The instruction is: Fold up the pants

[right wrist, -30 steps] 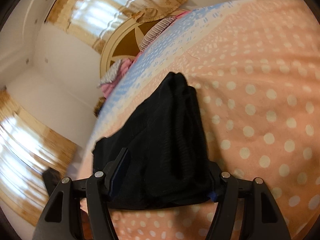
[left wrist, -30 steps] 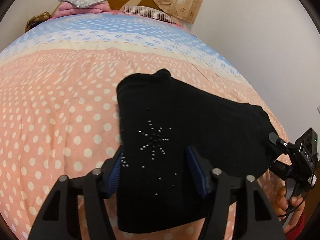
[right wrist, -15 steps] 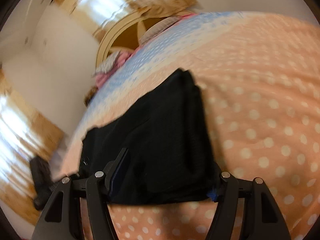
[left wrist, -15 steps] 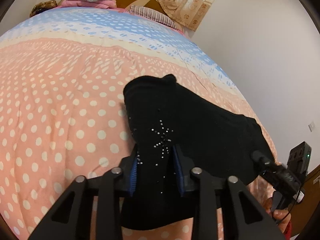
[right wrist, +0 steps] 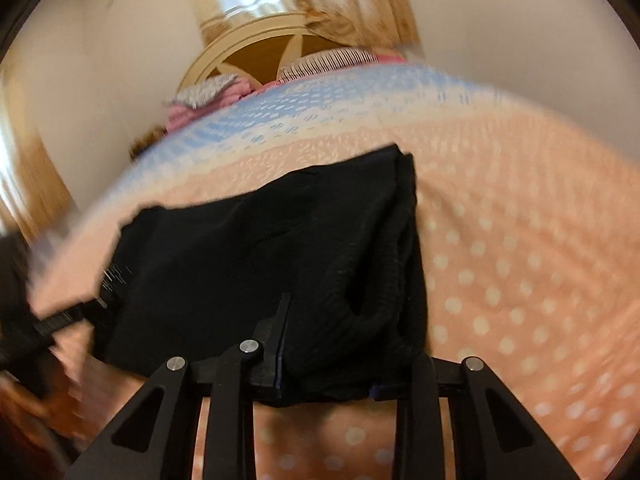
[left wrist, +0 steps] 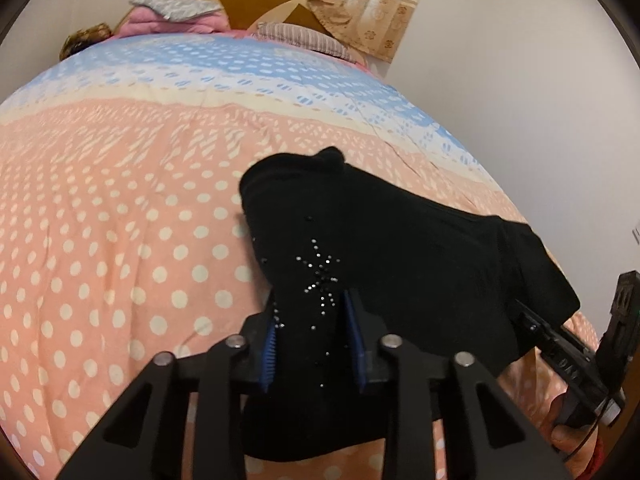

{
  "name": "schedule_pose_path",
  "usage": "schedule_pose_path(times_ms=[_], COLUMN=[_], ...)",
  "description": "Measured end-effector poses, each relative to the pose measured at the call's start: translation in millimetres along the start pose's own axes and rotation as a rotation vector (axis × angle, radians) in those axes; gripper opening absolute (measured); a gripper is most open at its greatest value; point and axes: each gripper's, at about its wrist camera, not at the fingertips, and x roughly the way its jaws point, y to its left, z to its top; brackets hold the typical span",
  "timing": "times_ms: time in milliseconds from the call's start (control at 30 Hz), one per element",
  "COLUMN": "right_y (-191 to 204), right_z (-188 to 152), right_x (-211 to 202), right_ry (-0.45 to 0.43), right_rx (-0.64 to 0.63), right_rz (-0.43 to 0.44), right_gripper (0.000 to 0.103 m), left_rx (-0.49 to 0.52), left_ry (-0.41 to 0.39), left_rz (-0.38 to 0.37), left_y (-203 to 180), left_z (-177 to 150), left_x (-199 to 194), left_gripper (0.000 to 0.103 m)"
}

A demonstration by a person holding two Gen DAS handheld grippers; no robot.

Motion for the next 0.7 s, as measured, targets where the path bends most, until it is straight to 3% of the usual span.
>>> schedule_pose_path(times_ms=[133, 367, 500, 700], right_y=[16.4, -0.3, 9.7, 33.8], right_z=[-2.7, 3.9, 8.4, 21.8], right_x=[-0.6, -12.3, -22.6, -40.5], right_ry=[-0.021, -0.055, -0.072, -0.111], right_rx=[-0.1, 0.029, 0.056, 0.066], right_rz=[-0.089, -0.009, 0.003, 0.037], right_gripper=[0.029, 0.027, 0.027, 0.027], left_rx=[0.014, 0.053, 0.117, 0.131], left_ry=[-0.005, -0.023, -0.045, -0.073], left_rz=[-0.021, -0.01, 0.046, 0.069], left_y=[0.3, -4.8, -9.3, 2.0], left_z=[0.7, 8.9, 16.5, 25.6], left_x=[-0.9, -12.7, -20.4, -34.2], left_gripper=[0.02, 0.02, 0.017, 0.016])
